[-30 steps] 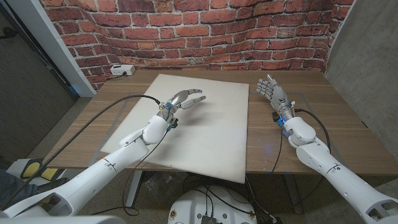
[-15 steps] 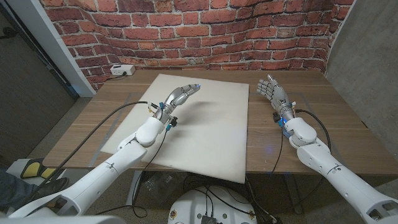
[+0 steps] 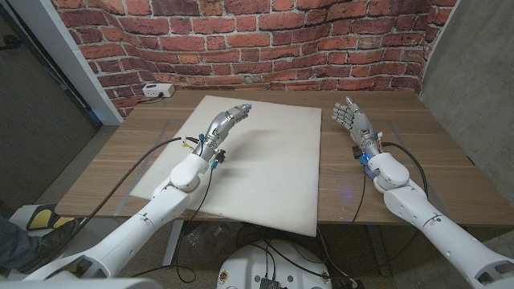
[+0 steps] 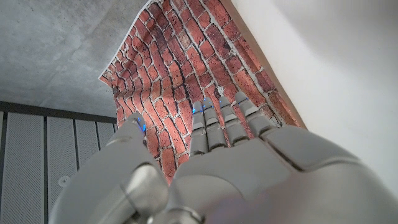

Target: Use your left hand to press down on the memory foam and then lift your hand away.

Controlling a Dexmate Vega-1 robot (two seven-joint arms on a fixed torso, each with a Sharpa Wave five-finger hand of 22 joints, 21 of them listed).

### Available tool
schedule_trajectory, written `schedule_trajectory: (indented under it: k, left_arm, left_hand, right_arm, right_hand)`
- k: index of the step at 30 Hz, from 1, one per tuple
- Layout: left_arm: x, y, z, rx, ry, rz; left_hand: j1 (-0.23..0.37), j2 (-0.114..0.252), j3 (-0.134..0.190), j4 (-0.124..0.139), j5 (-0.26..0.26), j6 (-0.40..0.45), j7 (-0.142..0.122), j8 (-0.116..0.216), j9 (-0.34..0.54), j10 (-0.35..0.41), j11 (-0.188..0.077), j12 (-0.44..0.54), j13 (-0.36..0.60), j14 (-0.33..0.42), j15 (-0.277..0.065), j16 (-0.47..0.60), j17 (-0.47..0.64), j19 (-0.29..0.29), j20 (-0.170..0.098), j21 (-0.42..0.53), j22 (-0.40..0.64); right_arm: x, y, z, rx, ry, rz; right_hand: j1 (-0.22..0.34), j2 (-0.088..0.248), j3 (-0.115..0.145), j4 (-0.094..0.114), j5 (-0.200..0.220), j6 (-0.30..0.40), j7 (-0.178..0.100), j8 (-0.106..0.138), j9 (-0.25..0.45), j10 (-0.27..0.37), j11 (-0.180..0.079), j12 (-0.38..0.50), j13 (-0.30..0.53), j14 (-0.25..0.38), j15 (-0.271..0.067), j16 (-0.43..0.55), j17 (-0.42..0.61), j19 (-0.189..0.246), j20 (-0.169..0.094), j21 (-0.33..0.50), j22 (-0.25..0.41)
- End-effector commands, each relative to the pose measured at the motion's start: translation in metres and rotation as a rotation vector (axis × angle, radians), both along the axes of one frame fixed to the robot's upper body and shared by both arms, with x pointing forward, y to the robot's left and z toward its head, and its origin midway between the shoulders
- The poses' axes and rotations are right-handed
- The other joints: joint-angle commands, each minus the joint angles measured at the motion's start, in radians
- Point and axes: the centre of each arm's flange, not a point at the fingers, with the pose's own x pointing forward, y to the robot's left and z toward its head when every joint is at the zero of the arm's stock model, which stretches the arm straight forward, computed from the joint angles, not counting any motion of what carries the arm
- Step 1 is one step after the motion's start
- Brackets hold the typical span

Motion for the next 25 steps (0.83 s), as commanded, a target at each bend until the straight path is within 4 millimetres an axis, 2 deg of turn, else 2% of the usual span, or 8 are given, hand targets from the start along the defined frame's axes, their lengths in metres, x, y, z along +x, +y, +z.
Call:
schedule_trajectory:
  k: [1, 12, 25]
  left_arm:
    - [0.0015, 0.015, -0.0086, -0.119, 0.087, -0.068]
    - [-0.0031, 0.0212, -0.0107, -0.104, 0.107, -0.036]
    - [0.0016, 0.023, -0.0044, -0.096, 0.099, -0.03]
  left_hand:
    - [-0.014, 0.0, -0.005, 0.004, -0.005, -0.015, 0.004, -0.006, 0.001, -0.01, 0.001, -0.003, 0.001, -0.016, 0.006, -0.003, 0.004, -0.006, 0.005, -0.005, 0.001]
    - [-0.026, -0.004, -0.013, 0.01, -0.004, -0.043, 0.008, -0.01, 0.001, -0.028, 0.005, -0.008, 0.002, -0.031, 0.014, -0.005, 0.004, -0.018, 0.009, -0.01, 0.001]
    - [-0.031, -0.005, -0.017, 0.013, -0.004, -0.045, 0.009, -0.007, 0.001, -0.028, 0.006, -0.007, 0.002, -0.033, 0.014, -0.004, 0.004, -0.02, 0.009, -0.011, 0.001]
  right_arm:
    - [-0.0011, 0.0028, -0.0028, -0.002, 0.0, 0.009]
    - [0.0031, 0.0065, -0.0023, -0.005, 0.003, 0.023]
    - [0.0066, 0.0086, 0.0029, -0.007, -0.004, 0.018]
  right_hand:
    - [0.0, 0.003, 0.002, -0.003, 0.003, 0.007, -0.002, 0.003, 0.003, 0.008, 0.004, 0.005, 0.003, 0.009, -0.004, -0.001, 0.002, 0.008, -0.002, -0.002, 0.003]
    - [0.0, 0.004, 0.002, -0.004, 0.003, 0.007, -0.001, 0.003, 0.003, 0.007, 0.004, 0.005, 0.003, 0.009, -0.004, -0.002, 0.002, 0.009, -0.002, -0.004, 0.003]
    - [0.0, 0.005, 0.002, -0.004, 0.004, 0.008, -0.001, 0.003, 0.003, 0.008, 0.005, 0.005, 0.003, 0.009, -0.003, -0.002, 0.002, 0.01, -0.002, -0.007, 0.003]
